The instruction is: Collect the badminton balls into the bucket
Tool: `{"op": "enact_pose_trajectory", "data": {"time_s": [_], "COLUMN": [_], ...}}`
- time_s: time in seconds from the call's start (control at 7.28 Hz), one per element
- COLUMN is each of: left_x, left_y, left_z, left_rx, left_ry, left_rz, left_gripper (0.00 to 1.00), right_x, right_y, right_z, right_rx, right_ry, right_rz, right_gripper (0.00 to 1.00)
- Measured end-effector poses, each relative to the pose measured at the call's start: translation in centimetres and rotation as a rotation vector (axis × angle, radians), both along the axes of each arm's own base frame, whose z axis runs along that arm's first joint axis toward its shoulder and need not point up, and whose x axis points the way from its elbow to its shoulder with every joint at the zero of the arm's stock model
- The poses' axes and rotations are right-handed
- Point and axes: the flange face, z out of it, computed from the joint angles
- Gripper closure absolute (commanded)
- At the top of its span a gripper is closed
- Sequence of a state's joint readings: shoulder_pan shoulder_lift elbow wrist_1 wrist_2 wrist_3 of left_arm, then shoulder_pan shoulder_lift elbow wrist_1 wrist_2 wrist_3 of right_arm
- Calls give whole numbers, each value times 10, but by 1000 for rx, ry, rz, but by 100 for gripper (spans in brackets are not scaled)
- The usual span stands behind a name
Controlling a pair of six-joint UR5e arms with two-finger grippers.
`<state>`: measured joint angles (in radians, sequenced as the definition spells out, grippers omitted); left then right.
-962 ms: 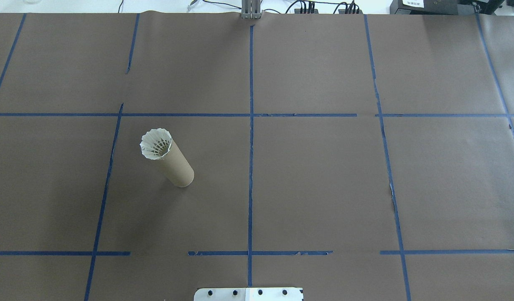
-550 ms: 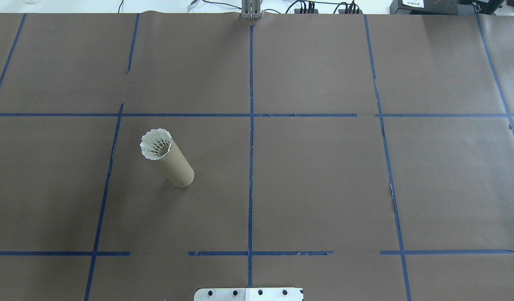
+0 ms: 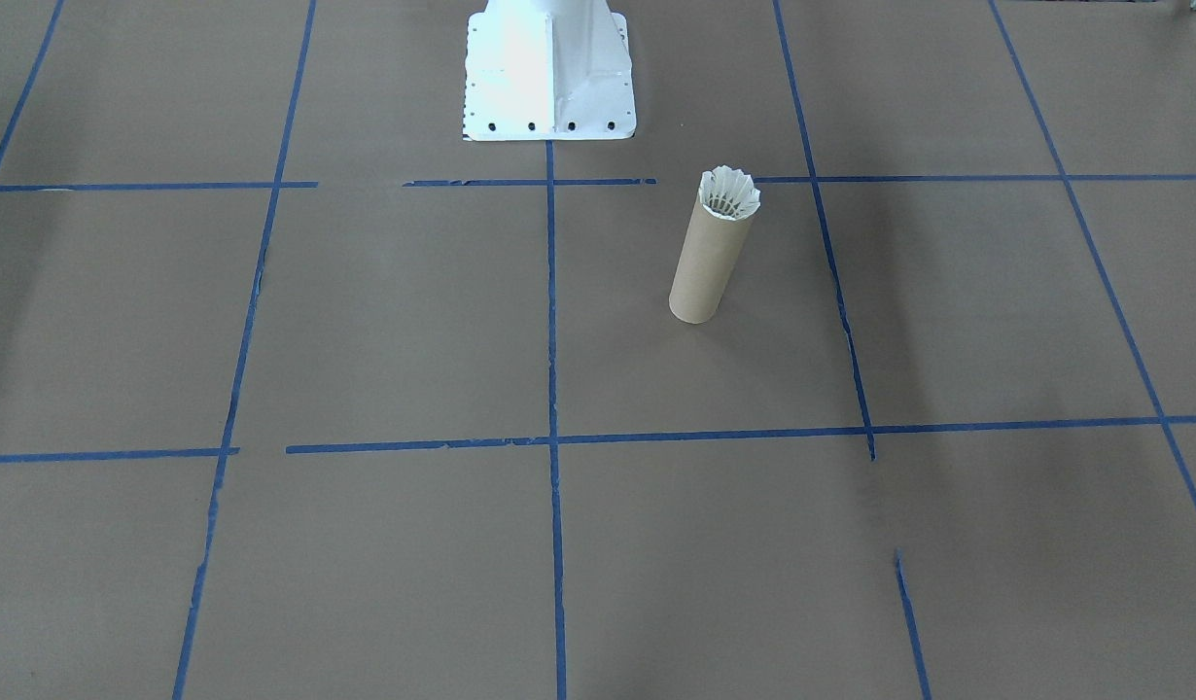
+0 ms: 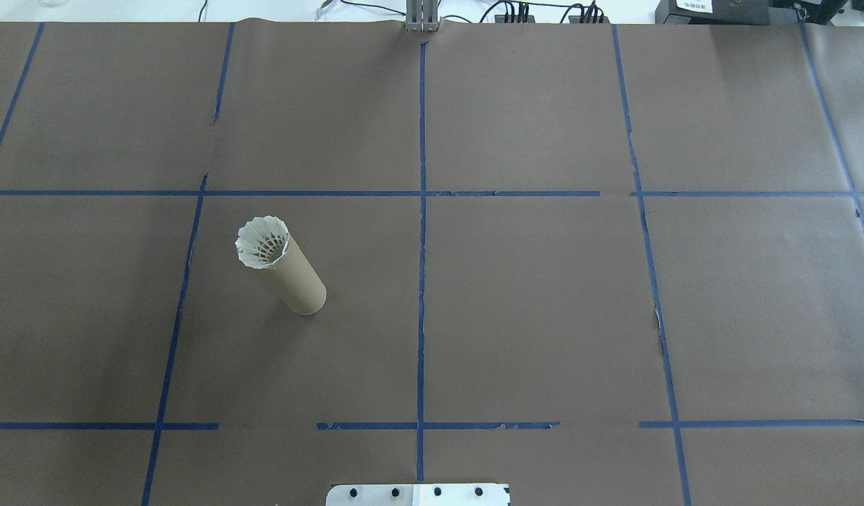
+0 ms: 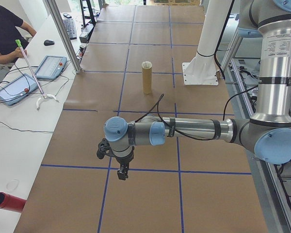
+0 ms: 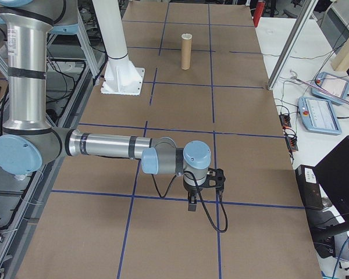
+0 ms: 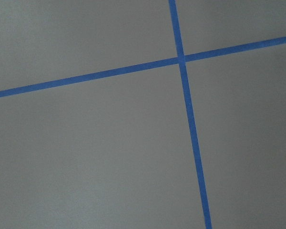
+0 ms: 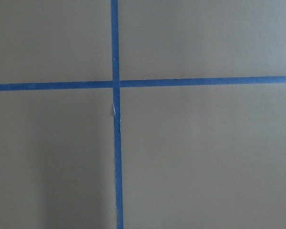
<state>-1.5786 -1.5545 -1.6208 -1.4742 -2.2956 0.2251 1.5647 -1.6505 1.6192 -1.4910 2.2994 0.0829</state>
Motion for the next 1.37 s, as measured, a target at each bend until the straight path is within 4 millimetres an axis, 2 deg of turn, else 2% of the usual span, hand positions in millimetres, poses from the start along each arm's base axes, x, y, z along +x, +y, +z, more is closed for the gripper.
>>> {"op": "enact_pose_trajectory", "data": {"time_s": [0.55,1.37], "left_x": [0,-1], "left_y": [-3,4], "left_z": [-5,-7], "left_rx": [0,4], "left_ry": [0,0], "left_rz": [-15,-17], "left_gripper": [0,0], "right_x": [0,0], "right_y": [0,0], "right_z": [0,0], "right_rx": [-1,0], "right_ry": [0,0], "right_rz": [0,0], "right_gripper": [0,0]}}
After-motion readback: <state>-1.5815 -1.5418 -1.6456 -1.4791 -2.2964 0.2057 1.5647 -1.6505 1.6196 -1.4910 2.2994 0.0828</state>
